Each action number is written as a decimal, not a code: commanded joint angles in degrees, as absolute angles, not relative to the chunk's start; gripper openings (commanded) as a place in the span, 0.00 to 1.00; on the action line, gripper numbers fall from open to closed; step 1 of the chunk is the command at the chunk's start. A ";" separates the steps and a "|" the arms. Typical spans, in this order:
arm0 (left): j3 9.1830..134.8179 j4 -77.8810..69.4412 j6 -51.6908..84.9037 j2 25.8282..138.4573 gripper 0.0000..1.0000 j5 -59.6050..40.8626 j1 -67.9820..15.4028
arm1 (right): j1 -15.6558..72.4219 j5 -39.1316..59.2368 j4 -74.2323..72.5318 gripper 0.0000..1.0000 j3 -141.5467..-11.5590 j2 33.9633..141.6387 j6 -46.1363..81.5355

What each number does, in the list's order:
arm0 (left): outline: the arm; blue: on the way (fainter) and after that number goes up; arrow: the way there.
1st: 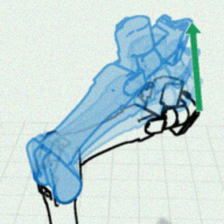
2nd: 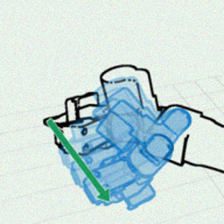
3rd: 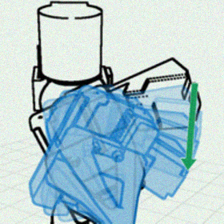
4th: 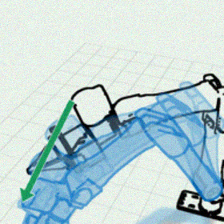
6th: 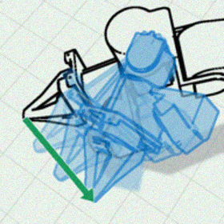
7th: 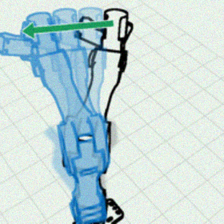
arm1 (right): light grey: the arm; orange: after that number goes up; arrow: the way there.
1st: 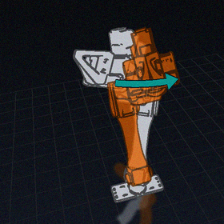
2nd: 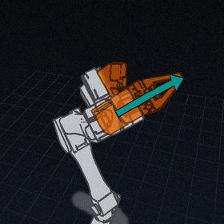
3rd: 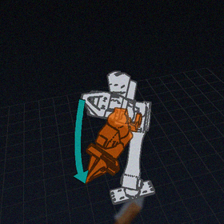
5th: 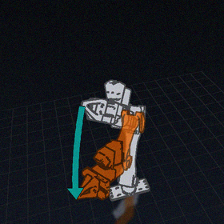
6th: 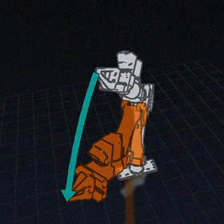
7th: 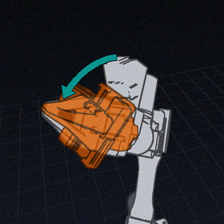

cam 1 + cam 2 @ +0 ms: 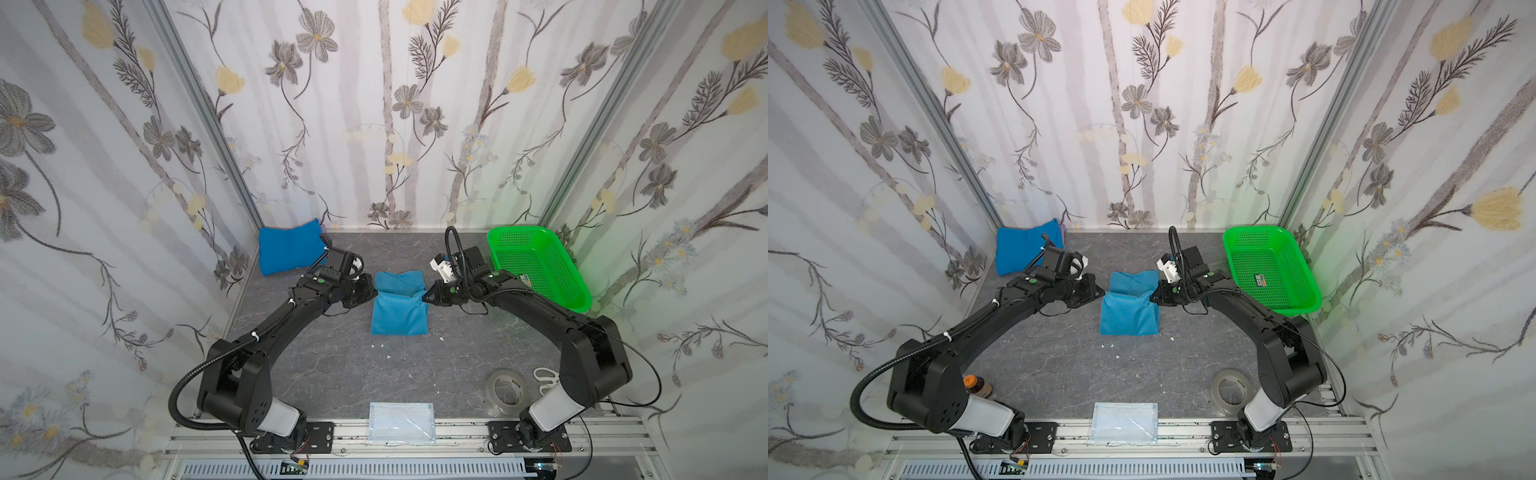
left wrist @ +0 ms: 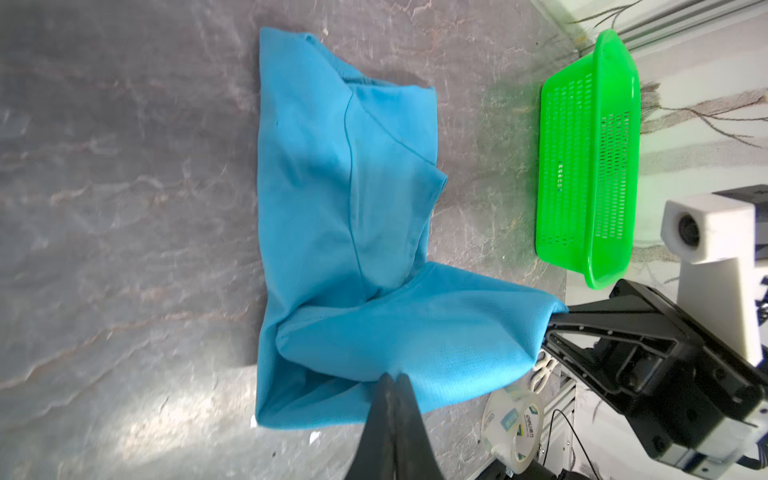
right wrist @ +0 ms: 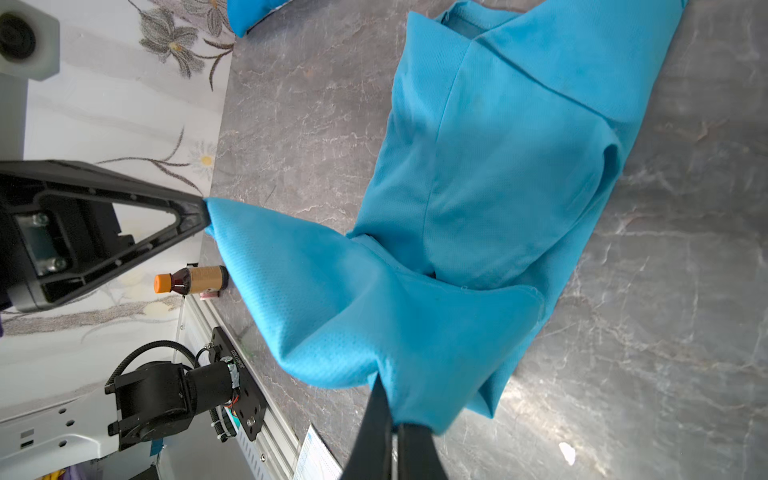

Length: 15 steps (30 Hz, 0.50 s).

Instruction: Fold and stack the t-shirts

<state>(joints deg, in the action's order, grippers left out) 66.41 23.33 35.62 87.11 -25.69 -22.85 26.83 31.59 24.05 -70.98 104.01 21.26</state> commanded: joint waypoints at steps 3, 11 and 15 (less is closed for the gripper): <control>72.71 22.46 33.16 93.53 0.00 -28.97 -21.09 | 25.18 36.19 24.46 0.00 -77.47 110.25 19.86; 82.88 23.33 31.94 104.93 0.00 -32.75 -18.76 | 23.43 37.79 23.34 0.00 -83.83 117.89 22.26; 83.77 22.83 31.82 105.41 0.00 -33.87 -18.64 | 23.62 37.84 22.72 0.00 -82.58 116.75 21.94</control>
<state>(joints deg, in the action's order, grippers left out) 83.35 23.88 32.58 105.49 -31.86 -18.70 23.44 36.25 24.58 -83.02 117.54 21.85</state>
